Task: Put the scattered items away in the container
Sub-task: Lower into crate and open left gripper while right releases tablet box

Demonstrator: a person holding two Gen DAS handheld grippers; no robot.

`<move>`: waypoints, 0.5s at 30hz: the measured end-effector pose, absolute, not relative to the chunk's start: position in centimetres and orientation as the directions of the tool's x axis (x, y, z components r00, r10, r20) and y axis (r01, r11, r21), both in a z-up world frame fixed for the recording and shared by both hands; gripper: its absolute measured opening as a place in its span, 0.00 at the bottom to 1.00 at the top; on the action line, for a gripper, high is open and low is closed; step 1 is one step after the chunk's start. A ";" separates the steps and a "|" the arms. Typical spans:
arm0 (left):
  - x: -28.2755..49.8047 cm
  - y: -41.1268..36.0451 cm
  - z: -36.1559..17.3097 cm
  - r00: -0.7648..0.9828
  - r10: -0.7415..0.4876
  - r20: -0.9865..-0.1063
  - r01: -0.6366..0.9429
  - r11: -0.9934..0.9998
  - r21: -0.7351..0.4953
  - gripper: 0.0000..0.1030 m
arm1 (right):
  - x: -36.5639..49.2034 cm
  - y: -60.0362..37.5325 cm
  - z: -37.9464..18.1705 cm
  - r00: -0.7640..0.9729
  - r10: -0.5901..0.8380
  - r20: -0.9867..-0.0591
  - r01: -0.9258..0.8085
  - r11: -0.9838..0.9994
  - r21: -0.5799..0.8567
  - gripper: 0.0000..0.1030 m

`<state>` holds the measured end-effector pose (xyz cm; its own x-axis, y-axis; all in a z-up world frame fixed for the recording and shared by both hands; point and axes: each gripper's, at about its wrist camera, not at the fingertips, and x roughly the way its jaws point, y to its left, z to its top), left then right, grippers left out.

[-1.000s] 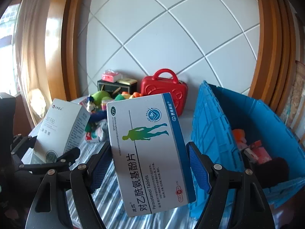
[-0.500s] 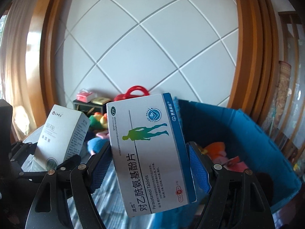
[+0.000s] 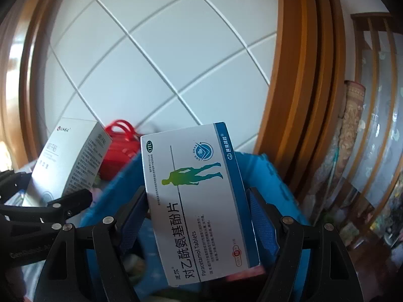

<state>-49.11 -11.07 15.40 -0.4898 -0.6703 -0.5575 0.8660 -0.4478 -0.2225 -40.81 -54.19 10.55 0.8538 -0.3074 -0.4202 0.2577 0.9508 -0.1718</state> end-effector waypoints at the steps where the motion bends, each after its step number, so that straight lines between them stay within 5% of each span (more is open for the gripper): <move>1: -50.8 -11.6 15.4 -0.480 -0.653 -0.586 0.869 -0.445 -0.216 0.75 | -40.0 -55.7 10.3 0.843 -0.307 -0.441 0.254 0.951 -0.176 0.75; 8: -60.5 -15.0 11.0 -0.385 -0.458 -0.801 0.852 -0.511 -0.117 0.75 | -34.2 -63.3 5.3 0.716 -0.297 -0.631 0.205 0.954 -0.217 0.75; 15: -63.5 -16.3 4.1 -0.288 -0.262 -0.921 0.830 -0.547 -0.104 0.75 | -32.8 -65.1 -0.2 0.599 -0.216 -0.772 0.101 0.976 -0.194 0.75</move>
